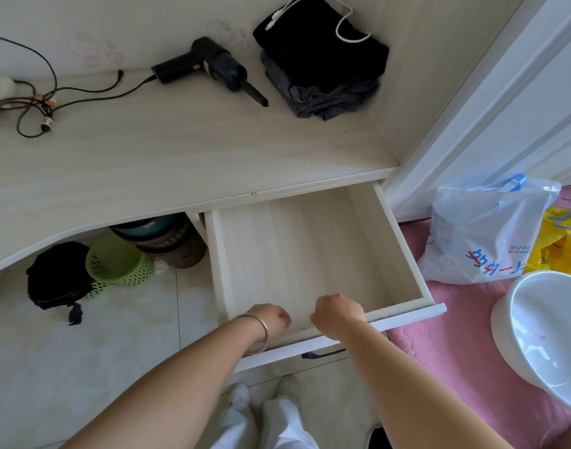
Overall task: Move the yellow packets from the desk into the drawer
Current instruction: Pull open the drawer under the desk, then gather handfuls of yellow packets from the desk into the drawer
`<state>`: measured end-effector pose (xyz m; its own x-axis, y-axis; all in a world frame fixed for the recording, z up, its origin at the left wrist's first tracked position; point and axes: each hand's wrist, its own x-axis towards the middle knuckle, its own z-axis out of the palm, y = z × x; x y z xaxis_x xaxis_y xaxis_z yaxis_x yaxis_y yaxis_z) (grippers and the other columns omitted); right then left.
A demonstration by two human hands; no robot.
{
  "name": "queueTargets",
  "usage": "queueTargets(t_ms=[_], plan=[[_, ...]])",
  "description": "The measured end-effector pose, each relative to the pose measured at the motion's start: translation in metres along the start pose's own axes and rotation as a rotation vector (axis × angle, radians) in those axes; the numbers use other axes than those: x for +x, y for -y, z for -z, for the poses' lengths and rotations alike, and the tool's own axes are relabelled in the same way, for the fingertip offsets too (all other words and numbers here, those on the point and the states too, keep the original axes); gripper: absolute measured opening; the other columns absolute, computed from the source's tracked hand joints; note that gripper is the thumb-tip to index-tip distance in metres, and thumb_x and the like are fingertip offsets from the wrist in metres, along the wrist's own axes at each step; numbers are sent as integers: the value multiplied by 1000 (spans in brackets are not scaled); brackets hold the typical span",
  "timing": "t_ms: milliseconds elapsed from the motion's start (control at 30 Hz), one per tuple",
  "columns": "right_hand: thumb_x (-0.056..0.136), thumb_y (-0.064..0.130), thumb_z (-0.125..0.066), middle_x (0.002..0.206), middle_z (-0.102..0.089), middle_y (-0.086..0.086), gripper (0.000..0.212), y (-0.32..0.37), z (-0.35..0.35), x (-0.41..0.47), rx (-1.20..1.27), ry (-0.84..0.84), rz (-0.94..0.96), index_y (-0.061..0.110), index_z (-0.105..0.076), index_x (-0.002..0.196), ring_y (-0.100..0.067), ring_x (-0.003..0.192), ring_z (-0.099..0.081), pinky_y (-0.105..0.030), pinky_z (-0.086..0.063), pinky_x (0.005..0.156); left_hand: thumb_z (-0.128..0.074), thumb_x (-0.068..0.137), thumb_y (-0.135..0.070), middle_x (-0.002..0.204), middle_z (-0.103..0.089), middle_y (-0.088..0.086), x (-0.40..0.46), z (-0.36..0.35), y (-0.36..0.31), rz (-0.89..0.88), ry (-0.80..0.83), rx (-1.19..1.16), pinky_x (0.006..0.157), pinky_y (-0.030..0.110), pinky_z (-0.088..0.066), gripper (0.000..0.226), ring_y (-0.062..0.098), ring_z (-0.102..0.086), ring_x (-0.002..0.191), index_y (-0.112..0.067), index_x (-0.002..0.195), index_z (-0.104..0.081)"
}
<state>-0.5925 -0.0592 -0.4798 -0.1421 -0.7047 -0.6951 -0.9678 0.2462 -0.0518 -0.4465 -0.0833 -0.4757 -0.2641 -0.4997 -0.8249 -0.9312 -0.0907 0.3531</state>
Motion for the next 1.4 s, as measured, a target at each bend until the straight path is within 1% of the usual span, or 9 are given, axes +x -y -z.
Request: queueTargets(t_ms=[100, 233, 400, 567, 700, 800, 967, 1267, 1400], plan=[[92, 20, -38, 108, -65, -1, 30, 17, 6, -4, 156, -142, 97, 17, -63, 108, -23, 92, -60, -26, -41, 67, -42, 92, -28, 122, -63, 2, -9, 7, 9, -8, -177, -180, 94, 28, -47, 31, 22, -59, 111, -24, 114, -65], [93, 26, -44, 104, -63, 1, 22, 55, 22, -13, 218, -395, 315, 15, -62, 101, -20, 93, -59, -24, -36, 65, -46, 90, -22, 95, -71, -1, -35, 25, 23, -65, -415, -442, 87, 33, -53, 20, 22, -67, 96, -27, 82, -63], [92, 25, -47, 101, -65, -1, 20, 125, 49, -26, 215, -462, 501, 14, -63, 97, -22, 93, -60, -27, -40, 70, -51, 91, -26, 98, -71, 0, -83, 59, 64, -60, -694, -472, 74, 24, -47, 17, 20, -65, 92, -21, 97, -65], [92, 25, -47, 99, -62, -4, 20, 214, 63, -44, 190, -471, 658, 11, -62, 94, -24, 91, -59, -31, -45, 72, -55, 87, -26, 99, -71, -3, -132, 94, 140, 34, -909, -577, 85, 32, -52, 13, 20, -65, 95, -24, 95, -66], [92, 25, -49, 102, -59, -5, 20, 300, 57, -64, 237, -481, 721, 10, -63, 96, -24, 98, -56, -29, -43, 69, -54, 89, -23, 103, -69, -3, -177, 112, 212, 99, -1015, -649, 86, 30, -50, 18, 18, -63, 97, -22, 106, -62], [92, 28, -51, 114, -55, -3, 21, 375, 44, -84, 307, -427, 728, 15, -60, 106, -23, 106, -53, -28, -43, 75, -53, 90, -23, 107, -68, -2, -209, 121, 272, 166, -1064, -678, 89, 31, -49, 24, 20, -62, 103, -21, 114, -58], [92, 28, -50, 118, -53, -2, 24, 484, 31, -114, 326, -388, 782, 18, -57, 112, -22, 108, -54, -32, -47, 85, -52, 88, -24, 109, -68, -3, -262, 145, 366, 234, -1146, -668, 92, 35, -48, 28, 22, -60, 105, -25, 116, -56], [92, 28, -51, 125, -51, 2, 27, 615, 36, -130, 244, -345, 843, 19, -57, 117, -18, 113, -51, -26, -37, 81, -54, 88, -27, 106, -67, -6, -316, 179, 506, 375, -1223, -781, 93, 34, -47, 30, 19, -61, 103, -26, 118, -54], [92, 28, -51, 124, -51, 0, 26, 678, 41, -120, 167, -295, 881, 19, -56, 116, -21, 110, -54, -30, -42, 83, -55, 88, -29, 109, -64, -7, -316, 200, 553, 422, -1208, -825, 92, 33, -47, 33, 19, -61, 104, -27, 120, -52]])
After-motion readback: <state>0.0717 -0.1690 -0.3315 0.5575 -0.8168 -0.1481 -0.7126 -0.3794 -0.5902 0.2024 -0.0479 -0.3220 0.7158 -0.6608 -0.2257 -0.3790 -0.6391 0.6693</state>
